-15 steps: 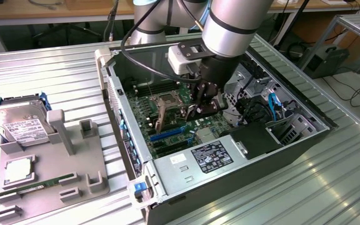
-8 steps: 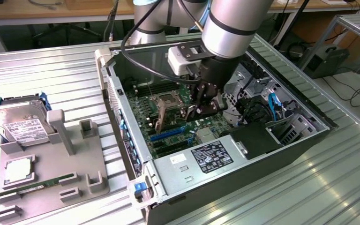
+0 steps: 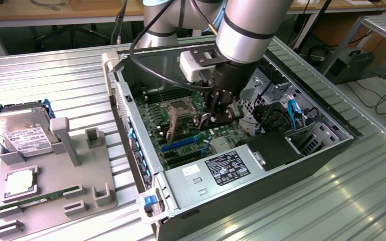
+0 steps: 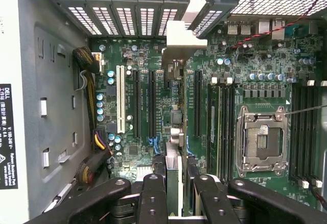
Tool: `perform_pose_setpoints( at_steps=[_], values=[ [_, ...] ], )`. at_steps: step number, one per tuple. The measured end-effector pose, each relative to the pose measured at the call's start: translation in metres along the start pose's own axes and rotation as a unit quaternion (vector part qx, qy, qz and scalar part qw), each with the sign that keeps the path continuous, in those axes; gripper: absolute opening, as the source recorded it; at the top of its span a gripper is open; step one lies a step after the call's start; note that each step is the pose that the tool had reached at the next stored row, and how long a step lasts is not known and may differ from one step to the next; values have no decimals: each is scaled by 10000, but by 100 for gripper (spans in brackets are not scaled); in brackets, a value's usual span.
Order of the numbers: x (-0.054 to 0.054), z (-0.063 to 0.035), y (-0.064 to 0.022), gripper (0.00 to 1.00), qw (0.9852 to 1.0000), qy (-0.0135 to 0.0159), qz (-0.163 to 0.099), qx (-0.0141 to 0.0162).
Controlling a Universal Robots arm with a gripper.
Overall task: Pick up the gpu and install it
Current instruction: 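Insert the gpu into the slot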
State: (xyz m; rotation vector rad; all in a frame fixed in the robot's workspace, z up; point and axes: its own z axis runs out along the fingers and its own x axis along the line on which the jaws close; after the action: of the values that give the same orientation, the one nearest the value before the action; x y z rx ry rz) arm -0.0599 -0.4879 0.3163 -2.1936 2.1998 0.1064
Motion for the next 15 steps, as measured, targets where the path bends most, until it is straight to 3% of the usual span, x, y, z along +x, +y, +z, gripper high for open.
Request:
perform_pose_setpoints(
  at_steps=[15],
  values=[
    [-37, 26, -1, 26, 10000, -1, 0, 0]
  ],
)
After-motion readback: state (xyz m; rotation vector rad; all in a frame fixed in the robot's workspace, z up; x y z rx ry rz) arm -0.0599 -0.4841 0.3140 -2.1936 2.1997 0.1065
